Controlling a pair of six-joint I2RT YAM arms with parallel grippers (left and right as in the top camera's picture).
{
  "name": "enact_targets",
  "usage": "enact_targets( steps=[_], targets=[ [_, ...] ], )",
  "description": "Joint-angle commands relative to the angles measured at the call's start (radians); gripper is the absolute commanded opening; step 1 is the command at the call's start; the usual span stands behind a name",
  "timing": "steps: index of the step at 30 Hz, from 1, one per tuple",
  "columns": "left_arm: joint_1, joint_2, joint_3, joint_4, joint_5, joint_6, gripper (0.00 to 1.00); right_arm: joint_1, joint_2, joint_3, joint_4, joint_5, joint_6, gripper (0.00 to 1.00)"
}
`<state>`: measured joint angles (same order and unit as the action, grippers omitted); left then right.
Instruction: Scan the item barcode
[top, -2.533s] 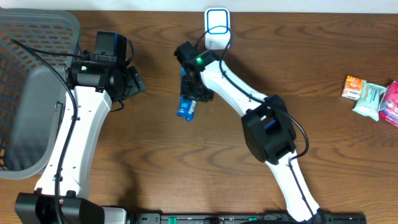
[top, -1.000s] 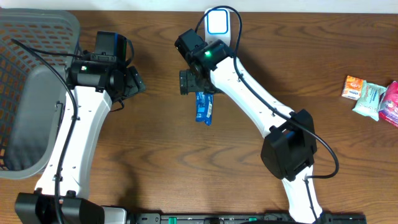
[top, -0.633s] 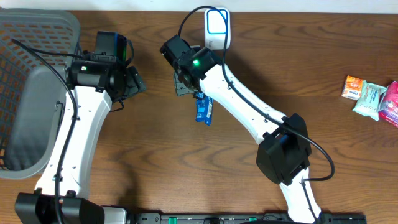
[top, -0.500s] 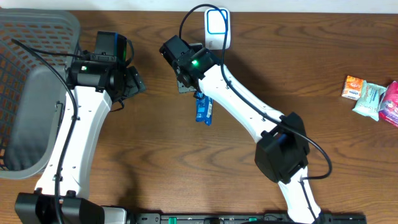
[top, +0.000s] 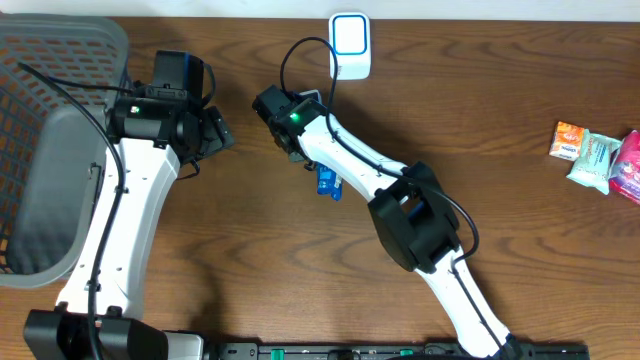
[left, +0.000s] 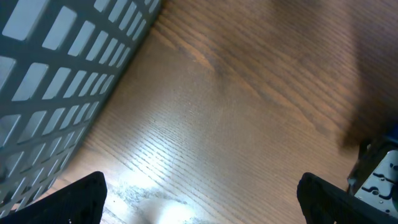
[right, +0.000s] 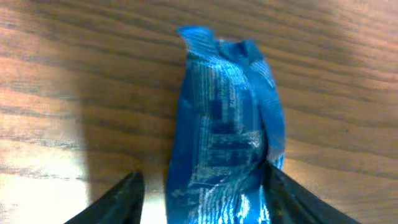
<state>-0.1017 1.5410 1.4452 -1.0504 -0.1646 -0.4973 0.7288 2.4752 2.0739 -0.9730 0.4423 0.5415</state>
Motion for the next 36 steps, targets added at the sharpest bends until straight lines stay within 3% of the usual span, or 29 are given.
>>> enact_targets(
  steps=[1,10,12,17,23,30,33,36],
  targets=[
    [0.000,-0.005,-0.003,-0.004,-0.020,-0.005,0.98,0.002,0.053,-0.002,-0.003,0.023,-0.008,0.50],
    [0.000,-0.005,-0.003,-0.004,-0.020,-0.005,0.98,-0.022,0.097,-0.002,-0.057,-0.011,-0.005,0.44],
    [0.000,-0.005,-0.003,-0.004,-0.020,-0.005,0.98,-0.035,0.097,-0.002,-0.065,-0.061,-0.010,0.38],
    [0.000,-0.005,-0.003,-0.004,-0.020,-0.005,0.98,-0.089,0.097,-0.002,-0.077,-0.237,-0.050,0.01],
    [0.000,-0.005,-0.003,-0.004,-0.020,-0.005,0.98,-0.184,0.057,0.000,-0.067,-0.706,-0.160,0.01],
    [0.000,-0.005,-0.003,-0.004,-0.020,-0.005,0.98,-0.329,0.014,0.000,-0.068,-1.432,-0.431,0.01],
    [0.000,-0.005,-0.003,-0.004,-0.020,-0.005,0.98,-0.385,0.018,-0.014,-0.084,-1.573,-0.500,0.01],
    [0.000,-0.005,-0.003,-0.004,-0.020,-0.005,0.98,-0.419,0.018,-0.058,-0.079,-1.582,-0.505,0.01]
  ],
)
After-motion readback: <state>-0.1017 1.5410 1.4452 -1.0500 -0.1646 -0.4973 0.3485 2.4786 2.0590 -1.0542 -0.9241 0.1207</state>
